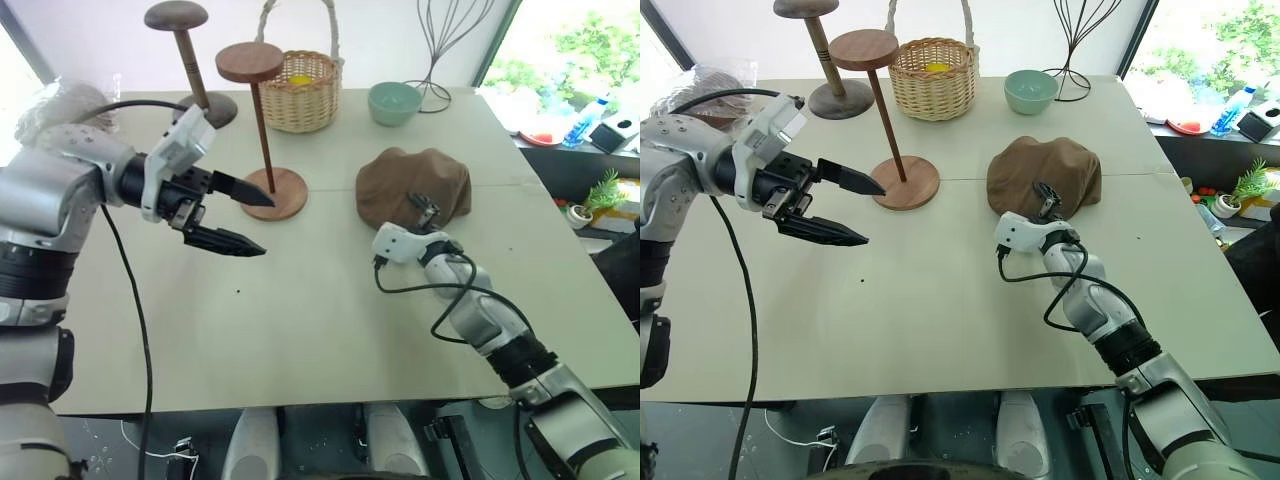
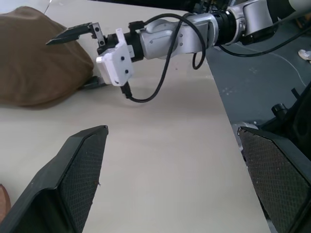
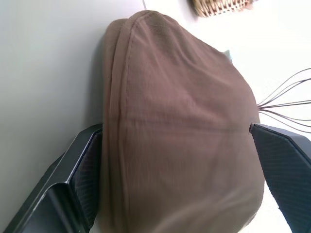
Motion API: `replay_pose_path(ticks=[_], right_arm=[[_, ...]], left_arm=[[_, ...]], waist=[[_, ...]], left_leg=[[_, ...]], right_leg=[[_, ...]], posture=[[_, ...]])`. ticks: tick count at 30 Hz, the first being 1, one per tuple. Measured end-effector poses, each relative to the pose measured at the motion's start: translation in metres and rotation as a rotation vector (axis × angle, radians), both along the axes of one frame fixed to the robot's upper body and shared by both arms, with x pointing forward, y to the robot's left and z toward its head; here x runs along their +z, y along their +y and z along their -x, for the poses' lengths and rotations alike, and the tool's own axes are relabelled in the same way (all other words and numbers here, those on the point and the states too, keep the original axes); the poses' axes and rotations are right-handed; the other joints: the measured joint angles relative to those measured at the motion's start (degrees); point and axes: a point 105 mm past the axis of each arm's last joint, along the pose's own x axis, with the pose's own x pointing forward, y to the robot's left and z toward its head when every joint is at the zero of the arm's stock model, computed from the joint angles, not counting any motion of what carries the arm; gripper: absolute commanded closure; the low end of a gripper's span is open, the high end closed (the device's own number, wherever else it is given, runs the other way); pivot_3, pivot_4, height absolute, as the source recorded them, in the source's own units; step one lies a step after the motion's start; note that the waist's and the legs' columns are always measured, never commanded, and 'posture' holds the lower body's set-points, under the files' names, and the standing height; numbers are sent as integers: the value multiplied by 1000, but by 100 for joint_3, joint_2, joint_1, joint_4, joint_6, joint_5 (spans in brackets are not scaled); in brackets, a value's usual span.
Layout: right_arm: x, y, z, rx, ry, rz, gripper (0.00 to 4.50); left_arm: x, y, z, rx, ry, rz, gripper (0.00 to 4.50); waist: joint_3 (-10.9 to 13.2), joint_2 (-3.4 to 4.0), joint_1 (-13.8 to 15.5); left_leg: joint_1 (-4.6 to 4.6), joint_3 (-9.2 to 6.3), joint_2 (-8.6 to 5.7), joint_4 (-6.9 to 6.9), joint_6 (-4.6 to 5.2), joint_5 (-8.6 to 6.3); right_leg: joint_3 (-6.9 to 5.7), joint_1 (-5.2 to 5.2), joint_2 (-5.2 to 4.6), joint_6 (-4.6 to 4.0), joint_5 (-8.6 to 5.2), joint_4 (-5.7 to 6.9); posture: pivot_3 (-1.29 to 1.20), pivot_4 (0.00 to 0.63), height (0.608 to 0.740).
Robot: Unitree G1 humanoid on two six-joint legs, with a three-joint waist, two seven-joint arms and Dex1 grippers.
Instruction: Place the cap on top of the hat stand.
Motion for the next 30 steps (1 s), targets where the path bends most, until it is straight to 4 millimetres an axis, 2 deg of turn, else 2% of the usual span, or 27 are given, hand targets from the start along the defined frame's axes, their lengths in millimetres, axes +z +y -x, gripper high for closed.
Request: replay_pose_path(ticks=[3,7,8,11,12,16,19,21,24,26,28,30], right_arm=[[-4,-4,-4,-7,8,17,1270],[-13,-10,-3,-20,32,25,3338],[-9,-11,-4,-23,19,19,3338],[-6,-15,-3,-32,8,9,4305],[-4,-16,-3,-34,1,7,4491],[-2,-18,1,-35,2,-11,4491],[14,-20,3,-30,-9,-26,4491],[32,-25,4,-23,-31,-16,4491],[85,-27,-1,-7,-128,15,4491],[134,-20,-6,27,-225,35,4491],[191,0,-4,91,-354,27,4491],[229,21,2,163,-446,16,4491]], left_arm=[[2,0,-1,8,-8,11,0],[4,0,-2,19,-19,21,0],[4,0,-2,20,-20,22,0],[4,-1,-3,21,-23,28,0],[5,-1,-3,21,-24,30,0],[5,-1,-4,32,-31,34,0],[9,0,-6,60,-45,52,0],[15,3,-8,94,-57,81,0],[29,11,-9,159,-78,157,0],[36,18,-8,209,-88,204,0],[43,28,-6,273,-99,248,0],[47,39,-3,330,-107,272,0]], waist=[[0,0,5],[0,0,1],[0,0,-6],[-1,-1,-10],[-1,-1,-12],[0,0,-8],[4,5,-11],[10,14,-13],[16,21,-45],[21,28,-96],[21,27,-170],[20,27,-204]], left_leg=[[0,-2,0,0,0,0],[-1,-4,-1,-4,0,0],[0,-4,-1,-5,0,0],[1,-6,-1,-7,0,0],[2,-7,-1,-7,0,0],[0,-8,-1,-8,0,0],[-2,-9,-1,-8,0,0],[-4,-9,-1,-8,0,0],[-4,-8,-1,-10,0,0],[-3,-8,0,-15,0,0],[-2,-9,0,-20,0,0],[1,-11,0,-29,2,-1]], right_leg=[[0,1,0,1,0,1],[0,0,0,4,-3,1],[0,0,0,5,-3,2],[-1,0,2,8,-5,6],[-1,0,3,9,-6,5],[-1,0,4,10,-7,5],[-1,-3,3,10,-7,5],[0,-5,3,10,-6,6],[0,-11,4,11,-6,8],[0,-17,4,12,-6,13],[0,-27,4,42,-8,42],[1,-36,4,45,-13,56]], posture=[[0,150,728],[0,150,728],[0,150,728],[0,150,728],[0,150,728],[0,150,728],[0,150,728],[0,150,728],[0,150,728],[0,150,728],[0,150,728],[0,150,728]])
